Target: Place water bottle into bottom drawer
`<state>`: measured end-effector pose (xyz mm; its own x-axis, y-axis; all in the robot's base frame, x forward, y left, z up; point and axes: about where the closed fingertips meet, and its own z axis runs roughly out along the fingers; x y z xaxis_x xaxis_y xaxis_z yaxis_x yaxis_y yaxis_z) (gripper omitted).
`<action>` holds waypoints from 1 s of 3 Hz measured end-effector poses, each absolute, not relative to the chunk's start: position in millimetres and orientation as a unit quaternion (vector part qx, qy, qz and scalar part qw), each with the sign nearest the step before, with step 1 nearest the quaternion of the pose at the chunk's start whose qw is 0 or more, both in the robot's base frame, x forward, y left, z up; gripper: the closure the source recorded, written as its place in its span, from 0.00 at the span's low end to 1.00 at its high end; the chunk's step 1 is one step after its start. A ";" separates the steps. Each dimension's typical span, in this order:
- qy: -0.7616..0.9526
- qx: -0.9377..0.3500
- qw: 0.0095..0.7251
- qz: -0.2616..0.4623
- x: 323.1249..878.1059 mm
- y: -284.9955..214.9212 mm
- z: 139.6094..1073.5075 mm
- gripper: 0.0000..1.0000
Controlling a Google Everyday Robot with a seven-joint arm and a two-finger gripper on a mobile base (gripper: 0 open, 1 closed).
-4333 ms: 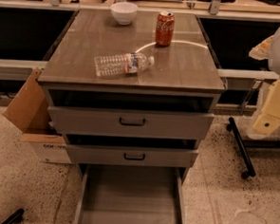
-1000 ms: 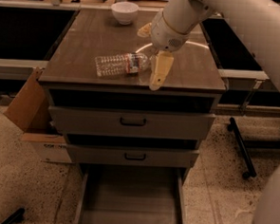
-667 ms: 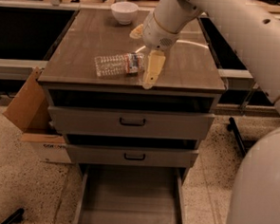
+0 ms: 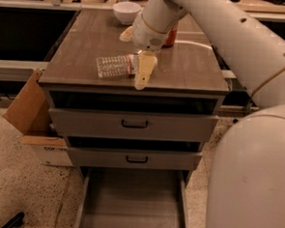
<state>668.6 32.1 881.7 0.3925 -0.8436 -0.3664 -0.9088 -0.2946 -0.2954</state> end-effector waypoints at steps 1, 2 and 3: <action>0.537 -0.811 0.219 0.079 670.5 46.3 871.4 0.00; 0.532 -0.816 0.208 0.084 671.6 56.6 862.0 0.00; 0.534 -0.819 0.194 0.085 672.5 62.4 850.9 0.19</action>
Offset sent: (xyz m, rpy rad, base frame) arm 0.0033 0.0322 -0.0242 -0.0485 0.0563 0.0663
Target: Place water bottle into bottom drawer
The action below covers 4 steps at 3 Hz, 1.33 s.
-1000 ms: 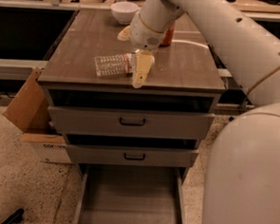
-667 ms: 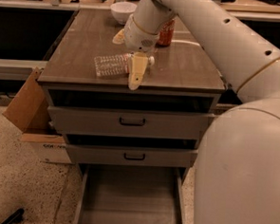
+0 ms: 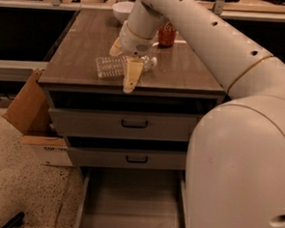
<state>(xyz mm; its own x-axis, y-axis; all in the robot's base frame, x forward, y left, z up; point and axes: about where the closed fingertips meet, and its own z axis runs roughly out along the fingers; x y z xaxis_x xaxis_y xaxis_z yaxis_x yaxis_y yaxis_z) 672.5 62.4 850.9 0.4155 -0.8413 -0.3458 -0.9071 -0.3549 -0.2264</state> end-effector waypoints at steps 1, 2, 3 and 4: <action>0.539 -0.818 0.180 0.086 674.2 64.0 837.8 0.42; 0.542 -0.818 0.180 0.072 674.1 61.4 837.6 0.66; 0.550 -0.807 0.210 0.050 662.1 42.3 862.2 0.89; 0.565 -0.787 0.244 0.042 627.8 5.1 894.0 1.00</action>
Offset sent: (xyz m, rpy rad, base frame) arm -0.0006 -0.0090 -0.0053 -0.0578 -0.0417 -0.0357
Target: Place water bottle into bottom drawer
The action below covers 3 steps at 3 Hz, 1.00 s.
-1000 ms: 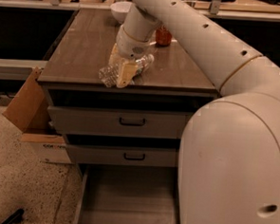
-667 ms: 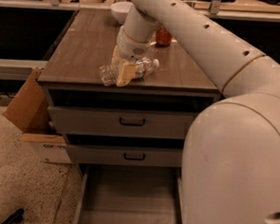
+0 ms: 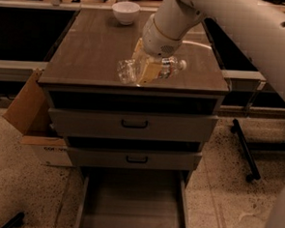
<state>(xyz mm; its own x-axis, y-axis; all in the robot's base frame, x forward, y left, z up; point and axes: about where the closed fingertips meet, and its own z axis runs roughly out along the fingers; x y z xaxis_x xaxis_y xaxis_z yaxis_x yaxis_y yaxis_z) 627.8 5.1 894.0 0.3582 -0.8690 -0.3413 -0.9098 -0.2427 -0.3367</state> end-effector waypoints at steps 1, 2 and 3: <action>0.565 -0.787 0.244 0.042 627.9 5.2 894.0 1.00; 0.587 -0.770 0.242 0.057 619.0 3.8 878.6 1.00; 0.641 -0.731 0.225 0.068 580.6 7.8 860.9 1.00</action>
Offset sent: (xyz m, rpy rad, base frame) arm -0.0259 -0.0069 -0.0432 0.0636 0.1119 -0.1438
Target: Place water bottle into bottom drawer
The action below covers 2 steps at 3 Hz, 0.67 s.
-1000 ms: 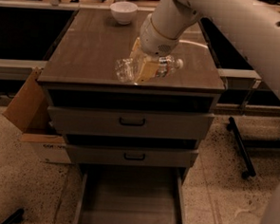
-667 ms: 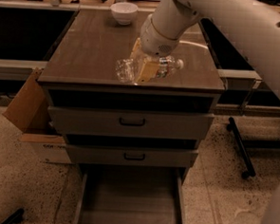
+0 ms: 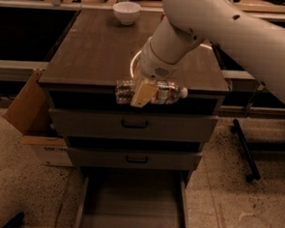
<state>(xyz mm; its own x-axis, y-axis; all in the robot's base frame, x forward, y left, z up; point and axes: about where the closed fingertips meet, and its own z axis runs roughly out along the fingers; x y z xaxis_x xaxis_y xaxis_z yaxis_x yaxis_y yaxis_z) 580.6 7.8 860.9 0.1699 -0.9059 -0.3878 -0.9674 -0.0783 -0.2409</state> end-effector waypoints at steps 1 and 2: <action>0.671 -0.704 0.221 0.077 552.6 13.9 849.2 1.00; 0.686 -0.679 0.227 0.134 513.7 32.0 800.3 1.00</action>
Offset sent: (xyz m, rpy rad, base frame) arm -0.0971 0.0691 -0.1596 0.3644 0.1393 -0.2071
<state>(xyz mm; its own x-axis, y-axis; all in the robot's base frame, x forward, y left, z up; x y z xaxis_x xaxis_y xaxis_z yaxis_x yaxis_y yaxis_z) 513.7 32.0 800.3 0.0243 -0.8701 -0.4924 -0.9913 0.0427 -0.1243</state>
